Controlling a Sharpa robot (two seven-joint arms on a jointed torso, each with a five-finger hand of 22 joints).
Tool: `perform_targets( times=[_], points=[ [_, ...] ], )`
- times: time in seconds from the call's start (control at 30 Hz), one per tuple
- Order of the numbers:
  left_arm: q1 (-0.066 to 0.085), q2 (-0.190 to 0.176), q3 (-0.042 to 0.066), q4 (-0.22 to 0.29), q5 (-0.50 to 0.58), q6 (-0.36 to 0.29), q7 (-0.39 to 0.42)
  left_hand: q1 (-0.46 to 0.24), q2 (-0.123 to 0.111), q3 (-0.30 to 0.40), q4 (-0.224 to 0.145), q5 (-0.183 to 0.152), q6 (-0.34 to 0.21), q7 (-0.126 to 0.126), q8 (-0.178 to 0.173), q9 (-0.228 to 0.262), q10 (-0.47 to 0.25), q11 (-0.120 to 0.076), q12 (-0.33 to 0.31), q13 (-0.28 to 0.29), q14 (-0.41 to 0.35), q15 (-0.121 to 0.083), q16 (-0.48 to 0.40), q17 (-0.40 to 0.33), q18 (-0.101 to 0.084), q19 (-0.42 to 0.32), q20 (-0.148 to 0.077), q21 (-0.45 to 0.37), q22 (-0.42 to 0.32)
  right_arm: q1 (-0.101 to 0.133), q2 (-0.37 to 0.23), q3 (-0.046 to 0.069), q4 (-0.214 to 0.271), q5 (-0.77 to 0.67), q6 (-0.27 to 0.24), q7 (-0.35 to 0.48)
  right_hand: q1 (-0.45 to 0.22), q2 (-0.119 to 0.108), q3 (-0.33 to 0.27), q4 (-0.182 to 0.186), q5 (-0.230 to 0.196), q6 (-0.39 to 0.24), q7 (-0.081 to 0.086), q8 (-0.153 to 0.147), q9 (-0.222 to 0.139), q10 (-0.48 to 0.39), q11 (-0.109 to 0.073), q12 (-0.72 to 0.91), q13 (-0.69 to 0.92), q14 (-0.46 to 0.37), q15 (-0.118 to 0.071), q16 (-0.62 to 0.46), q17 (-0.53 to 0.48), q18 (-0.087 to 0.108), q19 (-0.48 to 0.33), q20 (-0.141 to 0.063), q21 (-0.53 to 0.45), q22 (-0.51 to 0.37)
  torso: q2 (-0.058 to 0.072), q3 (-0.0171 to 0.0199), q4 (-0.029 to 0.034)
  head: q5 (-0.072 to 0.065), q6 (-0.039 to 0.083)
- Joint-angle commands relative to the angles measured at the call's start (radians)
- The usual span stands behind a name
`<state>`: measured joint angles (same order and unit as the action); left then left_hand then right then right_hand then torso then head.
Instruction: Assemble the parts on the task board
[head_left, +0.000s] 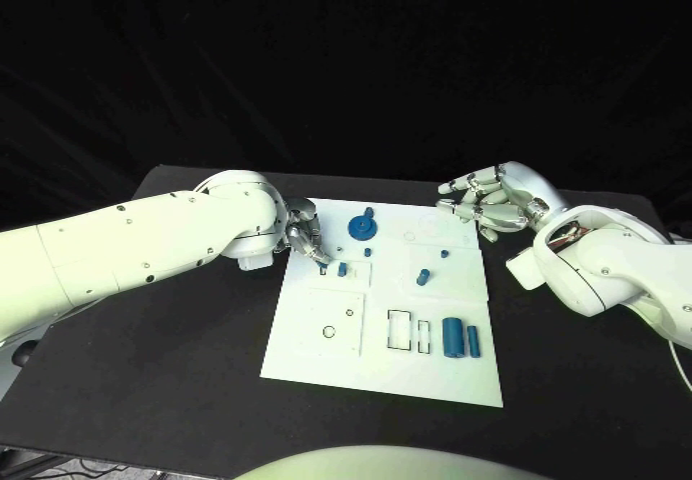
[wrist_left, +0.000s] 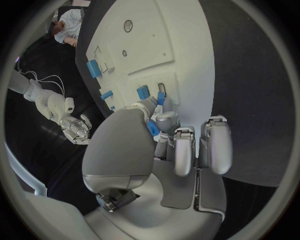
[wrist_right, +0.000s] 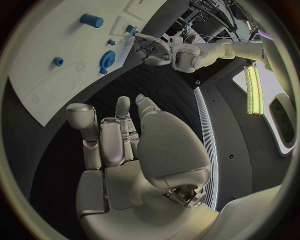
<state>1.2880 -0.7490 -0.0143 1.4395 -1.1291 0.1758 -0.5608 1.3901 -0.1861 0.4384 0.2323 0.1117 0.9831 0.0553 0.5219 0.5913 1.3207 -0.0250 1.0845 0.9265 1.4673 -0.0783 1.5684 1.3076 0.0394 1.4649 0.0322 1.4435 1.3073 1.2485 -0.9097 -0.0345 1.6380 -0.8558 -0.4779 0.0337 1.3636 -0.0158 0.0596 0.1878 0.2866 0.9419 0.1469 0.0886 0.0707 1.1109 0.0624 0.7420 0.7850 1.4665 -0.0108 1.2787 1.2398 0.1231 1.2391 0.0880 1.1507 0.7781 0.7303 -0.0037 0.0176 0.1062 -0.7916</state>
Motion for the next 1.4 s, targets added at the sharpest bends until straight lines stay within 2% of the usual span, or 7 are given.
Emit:
perform_targets(
  times=[0.03,0.77,1.0,1.4],
  points=[
    [-0.003,0.002,0.0,0.0,-0.004,0.036,-0.004,0.006,0.004,0.134,-0.125,0.005,0.007,-0.004,-0.002,0.001,0.006,0.0,0.003,0.0,0.104,0.001,0.002,0.263,-0.002,0.032,0.002,0.004,0.137,-0.001,0.001,0.0,0.001,-0.003,0.005,0.009,0.004,0.01,0.0,0.005,0.005,0.0,0.008,-0.001,-0.001,-0.006,0.001,0.0,-0.001,0.022,-0.004,-0.004,-0.002,0.019,-0.005,0.0,-0.006,-0.001,-0.001,-0.0005,0.0001,0.001,-0.002],
    [-0.007,0.002,-0.001,-0.001,-0.004,0.094,-0.046,-0.008,0.004,0.142,-0.122,0.009,0.011,-0.007,-0.005,-0.002,0.011,0.0,0.004,0.004,0.104,0.0,0.002,0.263,-0.003,0.033,0.001,0.004,0.138,-0.001,0.0,0.0,0.002,-0.003,0.005,0.01,0.004,0.01,0.0,0.005,0.005,0.0,0.008,-0.001,-0.001,-0.006,0.001,0.0,-0.001,0.022,-0.004,-0.004,-0.002,0.019,-0.005,0.0,-0.006,-0.001,0.0,-0.0004,0.0015,0.002,-0.007],
    [-0.008,0.005,-0.001,-0.001,-0.004,0.097,-0.05,-0.02,0.004,0.146,-0.119,0.01,0.014,-0.01,-0.005,-0.002,0.013,-0.002,0.002,0.003,0.104,-0.001,0.002,0.263,-0.003,0.033,0.001,0.004,0.139,-0.001,-0.001,0.0,0.003,-0.002,0.004,0.011,0.004,0.01,0.0,0.005,0.005,0.0,0.008,-0.001,-0.001,-0.006,0.001,0.0,-0.001,0.022,-0.004,-0.004,-0.002,0.019,-0.005,0.0,-0.006,-0.001,-0.001,-0.0005,-0.0003,0.003,-0.008],
    [-0.008,0.019,-0.001,-0.006,-0.004,0.085,-0.065,-0.077,0.006,0.137,-0.103,0.008,0.034,-0.028,0.019,0.018,0.027,-0.015,0.007,0.013,0.104,-0.01,0.002,0.263,-0.006,0.041,-0.007,0.015,0.151,-0.001,-0.003,0.0,0.005,-0.001,0.003,0.011,0.004,0.01,0.0,0.005,0.005,0.0,0.008,-0.001,-0.001,-0.006,0.001,0.0,-0.001,0.022,-0.004,-0.004,-0.002,0.019,-0.005,0.0,-0.006,-0.001,0.0,0.0008,-0.0004,0.002,-0.007]
  ],
)
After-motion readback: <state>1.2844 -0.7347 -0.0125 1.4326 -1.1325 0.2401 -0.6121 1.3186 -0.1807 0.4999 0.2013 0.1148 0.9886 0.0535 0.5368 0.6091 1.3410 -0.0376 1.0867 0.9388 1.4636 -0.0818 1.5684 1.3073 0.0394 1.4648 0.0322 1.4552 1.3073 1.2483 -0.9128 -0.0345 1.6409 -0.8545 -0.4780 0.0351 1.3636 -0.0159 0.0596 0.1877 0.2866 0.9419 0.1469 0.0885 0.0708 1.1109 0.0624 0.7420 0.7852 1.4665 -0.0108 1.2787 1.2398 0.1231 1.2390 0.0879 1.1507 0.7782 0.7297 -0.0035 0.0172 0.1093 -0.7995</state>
